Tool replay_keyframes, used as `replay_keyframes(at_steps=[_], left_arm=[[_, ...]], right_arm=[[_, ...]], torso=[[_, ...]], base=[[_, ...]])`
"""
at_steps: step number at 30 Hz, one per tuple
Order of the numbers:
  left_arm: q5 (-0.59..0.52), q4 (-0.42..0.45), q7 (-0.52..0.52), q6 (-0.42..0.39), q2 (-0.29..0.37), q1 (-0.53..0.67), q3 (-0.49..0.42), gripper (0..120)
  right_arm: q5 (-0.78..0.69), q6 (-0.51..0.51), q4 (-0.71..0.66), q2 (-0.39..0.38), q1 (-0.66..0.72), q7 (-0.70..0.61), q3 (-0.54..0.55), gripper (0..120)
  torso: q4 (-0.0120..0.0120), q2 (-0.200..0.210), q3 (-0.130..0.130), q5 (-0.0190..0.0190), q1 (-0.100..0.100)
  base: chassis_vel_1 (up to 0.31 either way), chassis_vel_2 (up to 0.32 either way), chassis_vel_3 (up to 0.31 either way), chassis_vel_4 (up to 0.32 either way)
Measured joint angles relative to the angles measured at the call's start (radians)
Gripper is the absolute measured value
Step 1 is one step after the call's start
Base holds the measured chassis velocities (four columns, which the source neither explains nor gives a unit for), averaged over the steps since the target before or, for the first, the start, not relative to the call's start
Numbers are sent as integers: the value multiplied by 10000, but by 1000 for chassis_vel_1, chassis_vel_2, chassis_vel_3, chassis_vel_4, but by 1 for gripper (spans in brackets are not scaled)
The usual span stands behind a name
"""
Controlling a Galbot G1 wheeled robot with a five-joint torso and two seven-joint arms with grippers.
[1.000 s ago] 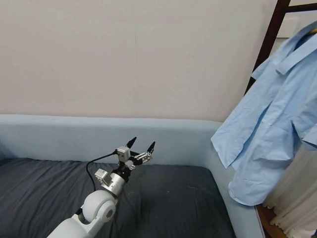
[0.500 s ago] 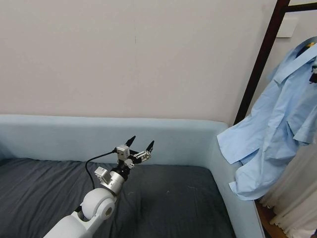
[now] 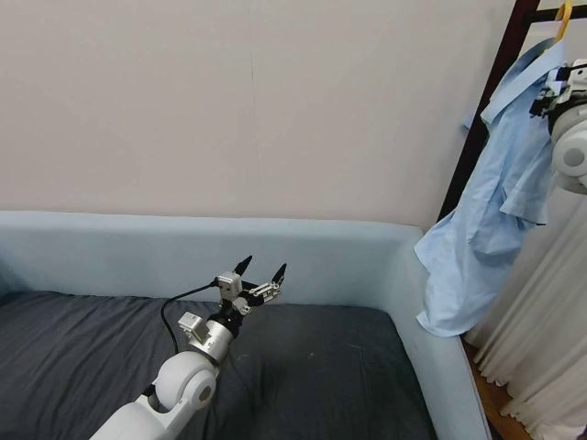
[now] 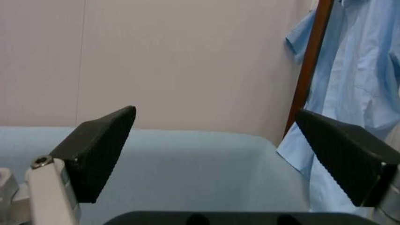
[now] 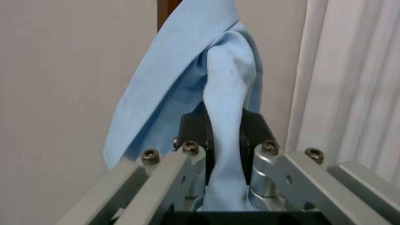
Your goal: Pick up the clothes from the sofa and hang them on the clothes hanger.
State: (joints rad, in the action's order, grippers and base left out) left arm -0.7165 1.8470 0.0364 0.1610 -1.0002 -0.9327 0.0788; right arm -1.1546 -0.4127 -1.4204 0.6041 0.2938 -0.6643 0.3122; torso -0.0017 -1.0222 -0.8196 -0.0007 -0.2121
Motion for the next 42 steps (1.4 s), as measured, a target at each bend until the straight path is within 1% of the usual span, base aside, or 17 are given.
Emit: replay_keyframes(at_steps=[3,4,8,10,14,18,24,30,32,33,35,36,37,39,40,41,42], left_arm=[[1,65,39,10,27,-23,61,100],[1,65,39,10,27,-23,61,100],[2,97,75,23,7,-84,115,100],[4,99,76,25,3,-89,116,100],[12,101,104,45,-6,-100,140,100],[12,57,127,60,-26,-83,145,100],[34,-24,132,76,-111,-56,99,100],[77,-82,133,82,-151,-32,57,100],[80,-89,141,103,-156,-45,103,100],[80,-89,141,103,-156,-45,103,100],[91,-62,155,209,-214,-176,199,100],[100,-41,159,238,-225,-246,223,100],[100,-41,159,238,-225,-246,223,100],[169,14,165,305,-223,-465,263,100],[173,21,168,308,-221,-483,268,100],[187,114,172,325,-204,-612,313,100],[187,114,172,325,-204,-612,313,100]], right_arm=[[101,43,840,467,628,-34,396,8],[101,43,840,467,628,-34,396,8],[158,179,2006,1113,1322,-109,797,8],[158,197,2151,1204,1391,-131,820,8],[155,302,3221,1791,1784,-189,809,8],[149,302,3599,1953,1887,-235,818,8],[119,132,3686,2037,1641,-535,705,8],[91,41,3435,2025,1233,-706,469,8],[45,99,2871,1870,768,-462,76,10],[45,99,2871,1870,768,-462,76,10],[277,336,2161,1560,317,-331,-261,22],[414,421,1785,1403,81,-286,-463,25],[414,421,1785,1403,81,-286,-463,25],[690,613,522,867,-851,-88,-1275,34],[702,647,356,801,-997,-51,-1403,36],[717,917,-553,446,-1849,287,-2163,43],[717,917,-553,446,-1849,287,-2163,43]], torso=[[5,0,0,-3,0],[5,0,0,-3,0],[4,0,0,-2,0],[4,0,0,-2,0],[9,0,0,-3,0],[6,0,1,-3,0],[4,-2,0,-1,1],[3,-2,1,-4,2],[3,-2,2,-3,2],[3,-2,2,-3,2],[5,-1,-1,4,0],[4,-2,0,4,0],[4,-2,0,4,0],[4,-2,1,-4,1],[2,-2,0,-2,1],[6,-2,1,3,1],[6,-2,1,3,1]], base=[[0,0,0,0],[0,0,0,0],[0,0,0,0],[0,0,0,0],[0,0,0,0],[0,0,0,0],[0,0,0,0],[0,0,0,0],[0,0,0,0],[0,0,0,0],[0,0,0,0],[0,0,0,0],[0,0,0,0],[0,0,0,0],[0,0,0,0],[0,0,0,0],[0,0,0,0]])
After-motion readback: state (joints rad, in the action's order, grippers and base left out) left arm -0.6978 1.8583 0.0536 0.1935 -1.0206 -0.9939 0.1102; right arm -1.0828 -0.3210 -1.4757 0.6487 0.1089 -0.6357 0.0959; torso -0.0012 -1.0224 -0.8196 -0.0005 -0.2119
